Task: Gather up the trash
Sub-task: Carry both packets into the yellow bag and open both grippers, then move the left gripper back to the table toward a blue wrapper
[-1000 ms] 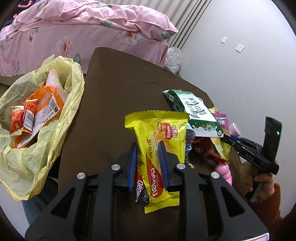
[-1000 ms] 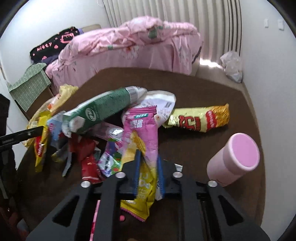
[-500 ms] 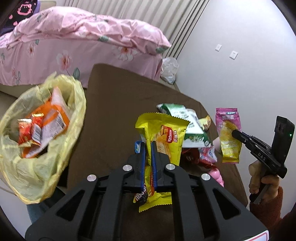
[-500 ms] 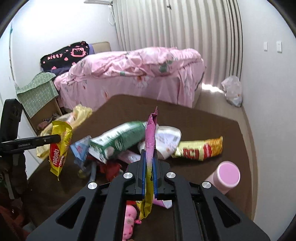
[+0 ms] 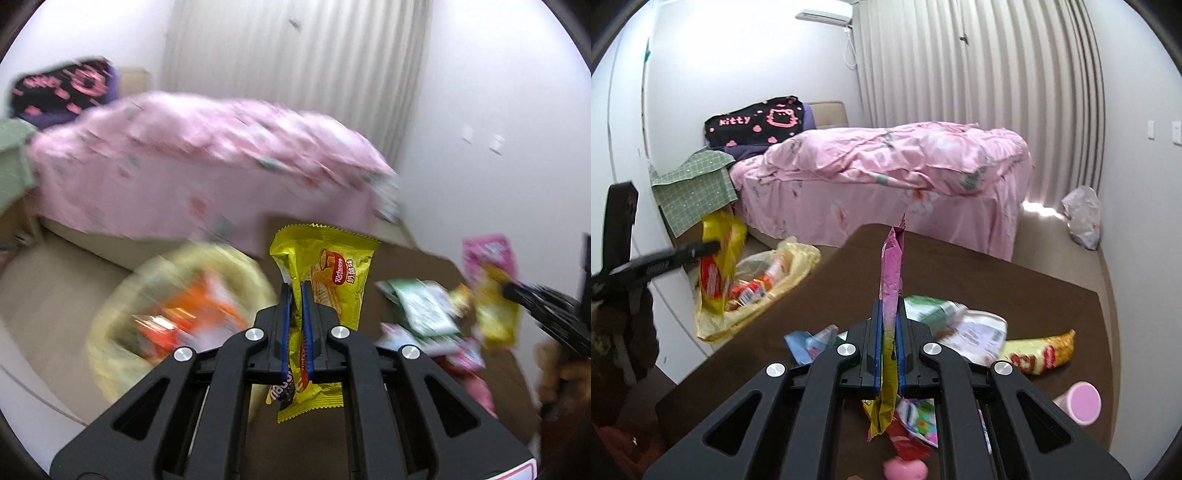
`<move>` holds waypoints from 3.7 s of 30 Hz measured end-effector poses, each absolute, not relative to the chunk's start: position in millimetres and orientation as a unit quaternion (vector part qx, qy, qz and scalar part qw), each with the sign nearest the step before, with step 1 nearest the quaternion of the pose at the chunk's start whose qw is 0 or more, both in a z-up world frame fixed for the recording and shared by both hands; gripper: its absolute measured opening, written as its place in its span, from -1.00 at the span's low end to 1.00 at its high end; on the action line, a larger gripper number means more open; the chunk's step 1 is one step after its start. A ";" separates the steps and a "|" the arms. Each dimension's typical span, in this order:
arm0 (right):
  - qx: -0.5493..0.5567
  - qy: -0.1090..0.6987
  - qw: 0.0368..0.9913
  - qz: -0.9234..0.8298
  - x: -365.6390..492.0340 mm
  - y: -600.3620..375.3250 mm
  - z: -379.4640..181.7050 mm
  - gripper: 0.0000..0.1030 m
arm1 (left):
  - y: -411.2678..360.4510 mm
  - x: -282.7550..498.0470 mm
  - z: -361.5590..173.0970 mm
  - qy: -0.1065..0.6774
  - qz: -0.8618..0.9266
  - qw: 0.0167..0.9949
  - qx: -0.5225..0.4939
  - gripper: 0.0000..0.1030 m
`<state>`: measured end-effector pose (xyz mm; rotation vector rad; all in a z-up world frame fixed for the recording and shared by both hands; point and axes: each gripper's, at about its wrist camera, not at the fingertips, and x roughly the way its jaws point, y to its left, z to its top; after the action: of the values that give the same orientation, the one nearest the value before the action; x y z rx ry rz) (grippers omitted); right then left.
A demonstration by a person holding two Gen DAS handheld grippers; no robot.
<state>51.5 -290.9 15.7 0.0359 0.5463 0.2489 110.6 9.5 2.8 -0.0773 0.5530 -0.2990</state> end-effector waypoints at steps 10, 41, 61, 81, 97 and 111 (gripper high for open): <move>0.032 0.266 0.948 0.173 100.0 -245.1 32.8 -0.86 | 86.4 149.8 -24.8 0.248 -0.021 0.963 -0.106 -0.89; -0.033 0.531 0.793 0.298 275.5 -15.5 -112.4 -0.86 | 120.2 193.6 -133.3 0.409 0.027 0.900 -0.147 -0.90; -0.009 0.444 0.841 0.311 230.4 -61.8 -84.8 -0.64 | 127.8 199.1 -120.4 0.389 0.009 0.903 -0.184 -0.30; 0.005 0.301 0.922 0.242 135.5 -174.4 13.7 -0.16 | 83.0 139.6 -37.1 0.312 -0.054 0.936 -0.150 -0.11; 0.002 0.290 0.952 0.095 36.7 -327.9 -17.6 0.33 | -81.2 104.1 -60.9 0.385 -0.293 0.875 -0.034 -0.10; 0.023 0.328 0.944 0.013 10.7 -354.2 -70.9 0.33 | -125.4 100.9 -52.1 0.378 -0.320 0.869 -0.004 -0.03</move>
<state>10.7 -354.2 -70.9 0.0476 0.6675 0.0260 100.9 -125.4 -52.1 -0.0094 0.7916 -0.6686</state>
